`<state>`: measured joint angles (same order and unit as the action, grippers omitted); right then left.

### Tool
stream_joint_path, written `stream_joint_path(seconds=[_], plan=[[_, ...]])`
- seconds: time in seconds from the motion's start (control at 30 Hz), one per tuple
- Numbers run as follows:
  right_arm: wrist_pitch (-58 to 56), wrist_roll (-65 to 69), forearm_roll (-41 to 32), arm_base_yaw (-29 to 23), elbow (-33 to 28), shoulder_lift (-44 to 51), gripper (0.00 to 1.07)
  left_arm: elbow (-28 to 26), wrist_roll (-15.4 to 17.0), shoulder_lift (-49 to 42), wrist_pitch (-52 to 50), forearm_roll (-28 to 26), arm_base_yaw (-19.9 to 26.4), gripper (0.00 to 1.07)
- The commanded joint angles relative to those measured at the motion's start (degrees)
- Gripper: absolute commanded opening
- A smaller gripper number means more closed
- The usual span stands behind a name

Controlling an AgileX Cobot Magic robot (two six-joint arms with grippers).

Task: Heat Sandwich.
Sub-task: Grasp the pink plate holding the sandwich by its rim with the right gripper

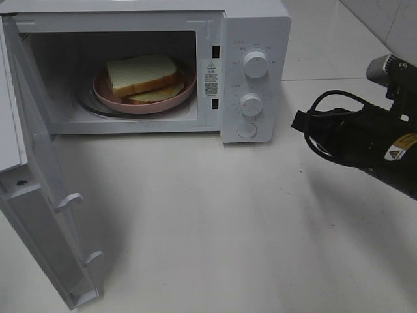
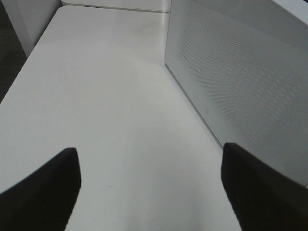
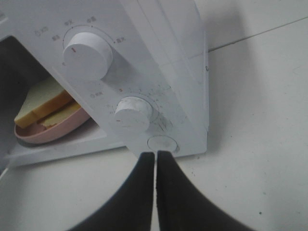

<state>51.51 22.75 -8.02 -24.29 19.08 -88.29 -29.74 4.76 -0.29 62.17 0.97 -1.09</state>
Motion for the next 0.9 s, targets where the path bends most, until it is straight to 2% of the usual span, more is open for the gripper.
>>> stream_joint_path(seconds=[0.03,0.1,0.2,0.23,0.27,0.3,0.37,0.4,0.43,0.5,0.53,0.63,0.7,0.77,0.87,0.9], plan=[[-12.1,-6.1,0.6,0.1,-0.1,7.7,0.10,0.1,0.0,-1.0,-0.9,0.4,0.3,0.76],[-14.7,-7.4,0.6,0.1,0.0,9.3,0.11,0.1,0.0,-1.0,-0.9,0.4,0.3,0.76],[-26.9,-13.0,0.6,0.1,1.3,15.4,0.23,0.1,0.0,-1.0,-0.9,0.4,0.3,0.76],[-26.9,-13.0,0.6,0.1,1.3,15.4,0.23,0.1,0.0,-1.0,-0.9,0.4,0.3,0.76],[-30.5,-14.7,0.6,0.1,2.0,16.7,0.27,0.1,0.0,-1.0,-0.9,0.4,0.3,0.76],[-37.0,-17.5,0.6,0.1,3.6,19.0,0.37,0.1,0.0,-1.0,-0.9,0.4,0.3,0.76],[-43.0,-19.5,0.5,0.1,5.6,20.9,0.44,0.1,0.0,-1.0,-0.9,0.4,0.3,0.76],[-43.0,-19.5,0.5,0.1,5.6,20.9,0.44,0.1,0.0,-1.0,-0.9,0.4,0.3,0.76],[-48.6,-20.3,0.3,0.1,8.2,21.9,0.51,0.1,0.0,-1.0,-0.9,0.4,0.3,0.76],[-54.0,-21.5,0.4,0.1,10.9,22.3,0.57,0.1,0.0,-1.0,-0.9,0.4,0.3,0.76],[-54.0,-21.5,0.4,0.1,10.9,22.3,0.57,0.1,0.0,-1.0,-0.9,0.4,0.3,0.76],[-66.1,-29.4,0.4,0.1,17.0,22.3,0.63,0.1,0.0,-1.0,-0.9,0.4,0.3,0.76],[-68.4,-32.3,0.3,0.1,18.3,22.3,0.64,0.1,0.0,-1.0,-0.9,0.4,0.3,0.76],[-76.3,-41.5,0.2,0.1,22.4,22.3,0.64,0.1,0.0,-1.0,-0.9,0.4,0.3,0.76],[-79.9,-48.2,0.2,0.1,24.4,22.3,0.64,0.1,0.0,-1.0,-0.9,0.4,0.3,0.76],[-82.0,-55.2,-0.3,0.1,26.1,22.3,0.64,0.1,0.0,-1.0,-0.9,0.4,0.3,0.76]])
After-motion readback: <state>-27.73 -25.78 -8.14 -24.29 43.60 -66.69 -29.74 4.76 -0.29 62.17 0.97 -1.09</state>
